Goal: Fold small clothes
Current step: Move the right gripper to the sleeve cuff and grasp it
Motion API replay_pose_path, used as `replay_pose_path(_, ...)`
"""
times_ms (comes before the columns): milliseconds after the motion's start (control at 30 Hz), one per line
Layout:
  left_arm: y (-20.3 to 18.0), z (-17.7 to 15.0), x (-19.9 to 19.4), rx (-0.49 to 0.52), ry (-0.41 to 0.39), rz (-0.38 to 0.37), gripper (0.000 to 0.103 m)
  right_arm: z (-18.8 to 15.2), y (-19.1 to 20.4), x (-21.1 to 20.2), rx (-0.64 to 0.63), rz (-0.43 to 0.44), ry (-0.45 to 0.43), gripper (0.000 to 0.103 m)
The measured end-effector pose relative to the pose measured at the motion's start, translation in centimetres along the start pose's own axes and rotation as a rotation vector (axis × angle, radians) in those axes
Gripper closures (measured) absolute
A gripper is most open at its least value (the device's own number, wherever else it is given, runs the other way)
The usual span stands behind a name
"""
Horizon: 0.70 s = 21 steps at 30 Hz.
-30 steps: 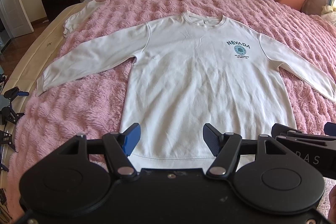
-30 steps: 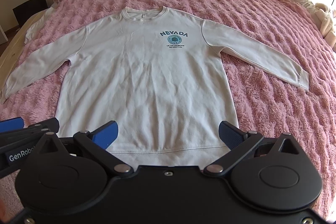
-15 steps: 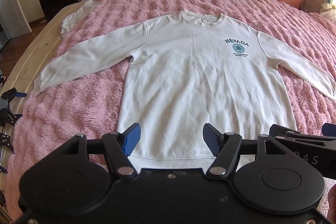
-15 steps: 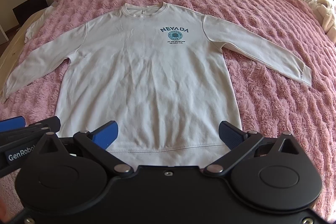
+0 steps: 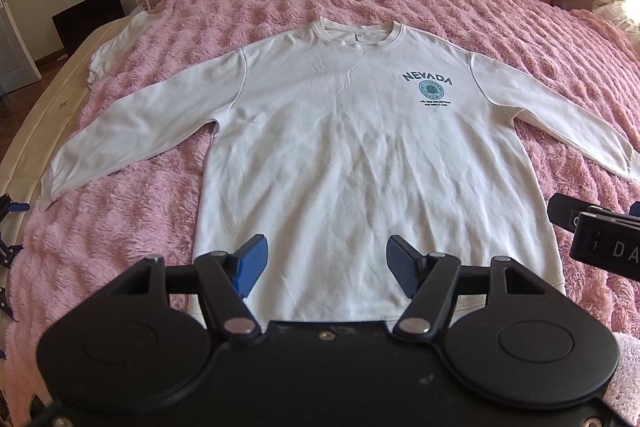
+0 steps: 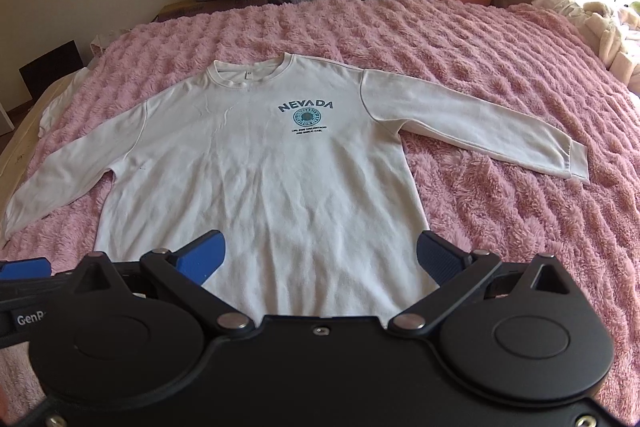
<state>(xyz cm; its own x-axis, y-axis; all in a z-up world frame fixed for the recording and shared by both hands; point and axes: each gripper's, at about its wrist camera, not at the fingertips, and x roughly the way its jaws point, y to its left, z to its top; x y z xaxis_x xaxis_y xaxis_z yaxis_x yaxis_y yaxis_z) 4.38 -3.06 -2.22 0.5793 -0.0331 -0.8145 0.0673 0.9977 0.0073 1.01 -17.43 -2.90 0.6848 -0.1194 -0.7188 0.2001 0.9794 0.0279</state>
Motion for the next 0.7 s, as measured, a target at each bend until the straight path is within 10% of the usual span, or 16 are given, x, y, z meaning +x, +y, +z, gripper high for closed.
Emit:
replay_pose_path(267, -4.2, 3.1, 3.9, 0.081, -0.021, -0.080, 0.034, 0.9, -7.8, 1.9, 0.175, -0.050, -0.048, 0.000)
replay_pose_path(533, -11.4, 8.8, 11.4, 0.100, -0.038, -0.272, 0.034, 0.6, -17.9, 4.9, 0.261, -0.362, -0.139, 0.000)
replay_pose_path(700, -17.4, 11.9, 16.8, 0.159, -0.060, -0.345, 0.034, 0.0, -22.9, 7.9, 0.233, -0.406, -0.225, 0.005)
